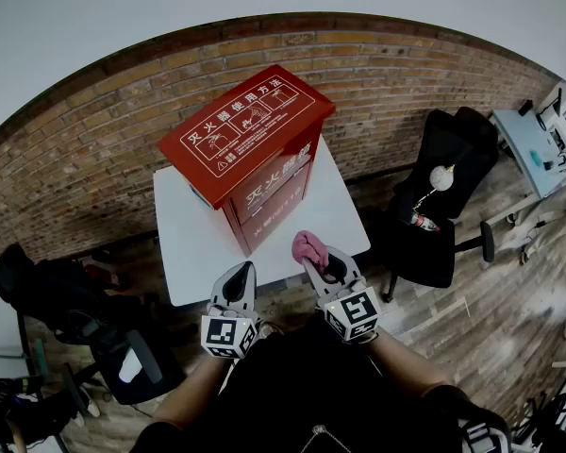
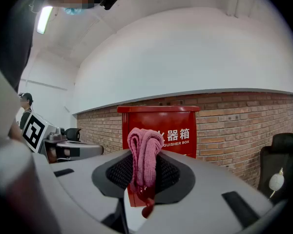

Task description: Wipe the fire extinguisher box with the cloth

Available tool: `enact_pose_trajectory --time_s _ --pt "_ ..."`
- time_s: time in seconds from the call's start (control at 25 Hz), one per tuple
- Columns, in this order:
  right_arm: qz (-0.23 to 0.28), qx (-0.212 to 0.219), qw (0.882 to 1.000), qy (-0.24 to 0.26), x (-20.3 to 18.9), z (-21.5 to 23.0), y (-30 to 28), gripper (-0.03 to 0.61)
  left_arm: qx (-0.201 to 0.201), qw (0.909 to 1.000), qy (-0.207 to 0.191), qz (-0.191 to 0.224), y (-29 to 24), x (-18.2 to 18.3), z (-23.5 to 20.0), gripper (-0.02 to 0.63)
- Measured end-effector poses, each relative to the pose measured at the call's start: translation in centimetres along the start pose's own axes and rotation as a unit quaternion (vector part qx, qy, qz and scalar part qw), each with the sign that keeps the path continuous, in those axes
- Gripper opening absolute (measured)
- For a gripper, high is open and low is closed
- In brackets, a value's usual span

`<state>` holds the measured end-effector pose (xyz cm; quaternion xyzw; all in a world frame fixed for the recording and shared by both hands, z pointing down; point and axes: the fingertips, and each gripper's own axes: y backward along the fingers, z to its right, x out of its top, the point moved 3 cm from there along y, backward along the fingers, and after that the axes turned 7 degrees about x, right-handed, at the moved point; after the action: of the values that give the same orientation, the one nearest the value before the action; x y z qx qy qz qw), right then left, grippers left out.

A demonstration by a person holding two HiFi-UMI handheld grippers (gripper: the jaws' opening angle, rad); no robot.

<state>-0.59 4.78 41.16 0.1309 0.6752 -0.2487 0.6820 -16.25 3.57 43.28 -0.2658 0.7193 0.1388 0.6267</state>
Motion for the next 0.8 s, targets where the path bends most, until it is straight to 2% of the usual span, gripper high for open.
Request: enact_pose_trajectory --time_s 0.48,0.6,0.8 --pt "-0.002 -0.003 1.0 0.007 0.3 0.4 -0.5 0.106 0.012 0.9997 0.019 0.006 0.0 0.3 -0.9 0.028" --pt "-0.001 -0.02 1.0 0.009 0.6 2.8 -0.3 0.106 0.012 0.9997 0.018 0.007 -0.6 0.1 -0.4 0.028" --pt "0.016 -0.055 0.998 0.02 2.4 9.1 -0.3 0.106 0.018 0.9997 0.012 0.007 -1.9 0.3 0.7 0.028"
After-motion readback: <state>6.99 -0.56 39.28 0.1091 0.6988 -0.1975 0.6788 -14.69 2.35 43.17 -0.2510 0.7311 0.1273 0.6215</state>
